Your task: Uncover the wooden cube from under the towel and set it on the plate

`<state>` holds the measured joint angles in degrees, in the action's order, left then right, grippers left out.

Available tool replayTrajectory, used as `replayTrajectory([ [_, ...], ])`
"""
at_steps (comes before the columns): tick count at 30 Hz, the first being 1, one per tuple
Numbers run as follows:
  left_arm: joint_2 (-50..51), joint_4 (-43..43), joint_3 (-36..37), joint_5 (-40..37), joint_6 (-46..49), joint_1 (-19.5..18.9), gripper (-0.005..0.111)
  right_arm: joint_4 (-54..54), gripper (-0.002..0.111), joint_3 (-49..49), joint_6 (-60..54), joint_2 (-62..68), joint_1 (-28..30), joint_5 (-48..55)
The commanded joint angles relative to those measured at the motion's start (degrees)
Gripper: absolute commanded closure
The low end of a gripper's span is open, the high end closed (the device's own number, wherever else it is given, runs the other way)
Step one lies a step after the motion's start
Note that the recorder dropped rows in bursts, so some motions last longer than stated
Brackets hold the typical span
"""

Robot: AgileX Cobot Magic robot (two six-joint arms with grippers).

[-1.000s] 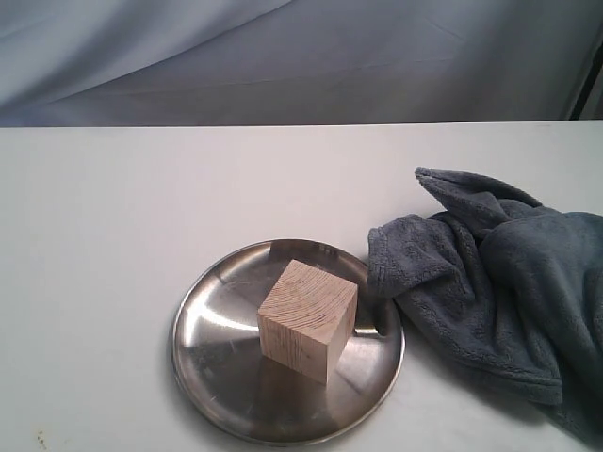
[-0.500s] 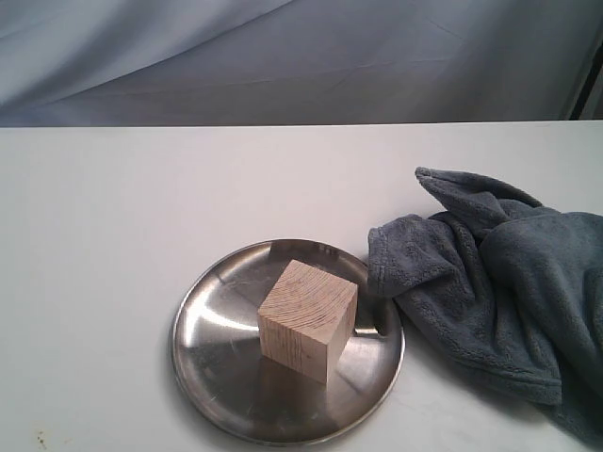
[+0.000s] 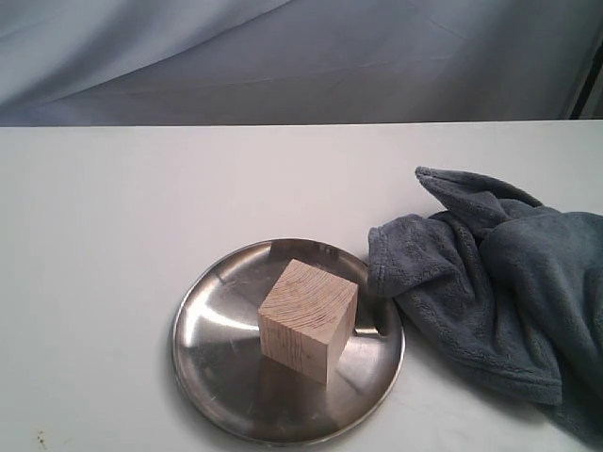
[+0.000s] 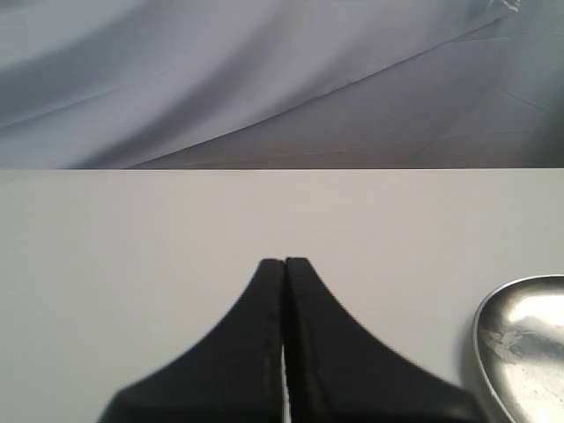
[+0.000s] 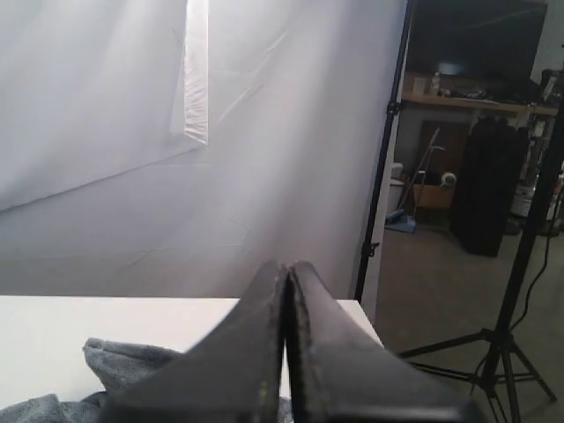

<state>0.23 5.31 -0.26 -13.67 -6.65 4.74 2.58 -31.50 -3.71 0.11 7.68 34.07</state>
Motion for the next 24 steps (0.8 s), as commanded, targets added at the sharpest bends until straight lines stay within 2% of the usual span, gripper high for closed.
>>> replayTrajectory([
  [1,-0.23,-0.28,0.26,0.34,-0.16,-0.17,0.106,-0.69,0.108,2.32,-0.11,-0.11,0.37,-1.48],
  [7,-0.23,-0.28,0.26,0.34,-0.16,-0.17,0.106,-0.45,0.108,9.17,-0.11,-0.11,0.37,-11.92],
  [12,-0.23,-0.28,0.26,0.34,-0.35,-0.17,0.106,-0.56,0.108,13.59,-0.01,-0.11,0.37,-12.40],
  [19,-0.23,-0.28,0.26,0.34,-0.35,-0.17,0.106,-6.47,0.108,18.03,0.73,-0.11,0.37,-13.04],
  [24,-0.23,-0.28,0.26,0.34,-0.15,-0.17,0.106,-7.09,0.108,21.81,0.73,-0.11,0.37,-20.76],
])
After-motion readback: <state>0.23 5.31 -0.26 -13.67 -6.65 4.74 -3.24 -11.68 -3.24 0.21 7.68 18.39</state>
